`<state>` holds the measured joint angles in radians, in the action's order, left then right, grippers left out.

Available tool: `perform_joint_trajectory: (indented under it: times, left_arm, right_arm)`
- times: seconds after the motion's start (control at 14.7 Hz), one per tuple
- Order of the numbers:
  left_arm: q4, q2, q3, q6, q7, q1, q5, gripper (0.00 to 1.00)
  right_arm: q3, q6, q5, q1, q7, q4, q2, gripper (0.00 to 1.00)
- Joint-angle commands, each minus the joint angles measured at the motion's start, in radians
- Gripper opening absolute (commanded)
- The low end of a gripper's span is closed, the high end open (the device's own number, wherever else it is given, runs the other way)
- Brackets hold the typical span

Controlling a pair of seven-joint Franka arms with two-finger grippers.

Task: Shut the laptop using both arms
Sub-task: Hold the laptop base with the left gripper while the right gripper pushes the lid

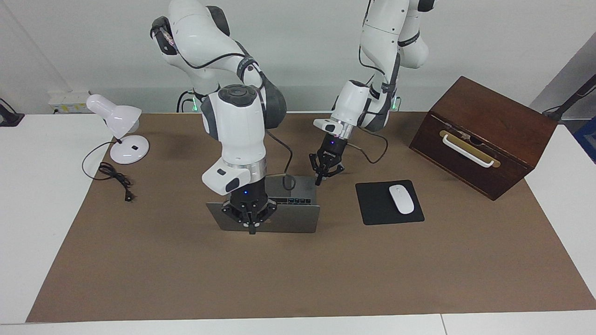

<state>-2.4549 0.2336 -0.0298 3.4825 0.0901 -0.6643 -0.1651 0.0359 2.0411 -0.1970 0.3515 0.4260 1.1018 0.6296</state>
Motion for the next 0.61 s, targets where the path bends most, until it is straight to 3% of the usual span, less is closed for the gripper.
perform_joint_trajectory:
  times: [0.0,0.55]
  left_arm:
    - [0.034,0.055,0.016,0.020,0.019,-0.031,-0.001,0.00]
    - [0.025,0.070,0.016,0.020,0.037,-0.044,-0.001,0.00]
  right_arm:
    - [-0.022,-0.048,-0.027,0.030,0.019,-0.046,0.024,0.00]
    - [-0.005,-0.098,-0.013,0.038,0.050,-0.045,0.013,0.00]
